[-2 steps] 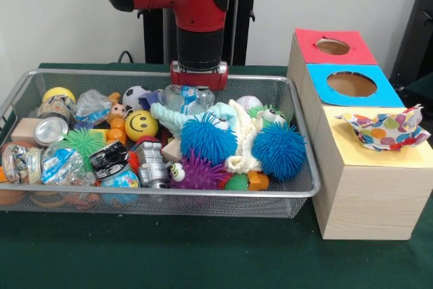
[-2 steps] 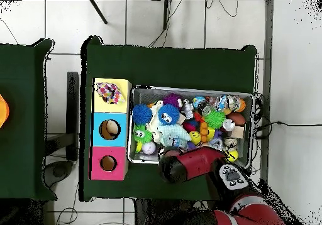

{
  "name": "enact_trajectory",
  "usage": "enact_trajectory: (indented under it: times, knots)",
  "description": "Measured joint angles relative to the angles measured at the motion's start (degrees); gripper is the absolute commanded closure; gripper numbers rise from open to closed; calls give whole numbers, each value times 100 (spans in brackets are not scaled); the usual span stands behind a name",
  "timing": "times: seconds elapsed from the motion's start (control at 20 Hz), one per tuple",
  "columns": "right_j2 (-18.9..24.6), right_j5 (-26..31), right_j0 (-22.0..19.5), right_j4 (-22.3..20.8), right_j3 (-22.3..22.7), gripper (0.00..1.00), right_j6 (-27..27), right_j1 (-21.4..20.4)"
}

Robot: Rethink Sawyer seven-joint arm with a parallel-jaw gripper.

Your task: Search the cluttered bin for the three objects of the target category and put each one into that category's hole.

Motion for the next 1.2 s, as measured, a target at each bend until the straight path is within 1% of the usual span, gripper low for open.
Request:
enact_trajectory:
  times: [0.1, 0.3, 0.75, 0.95, 1.2]
  knots:
    - [33, 45, 1, 11, -6, 100, 0, -1]
    - [143, 335, 9, 113, -42, 100, 0, -51]
    - [567, 1400, -34, 588, -119, 100, 0, -489]
    - [768, 1882, -36, 805, -234, 100, 0, -736]
    - [846, 2102, -10, 827, -435, 100, 0, -803]
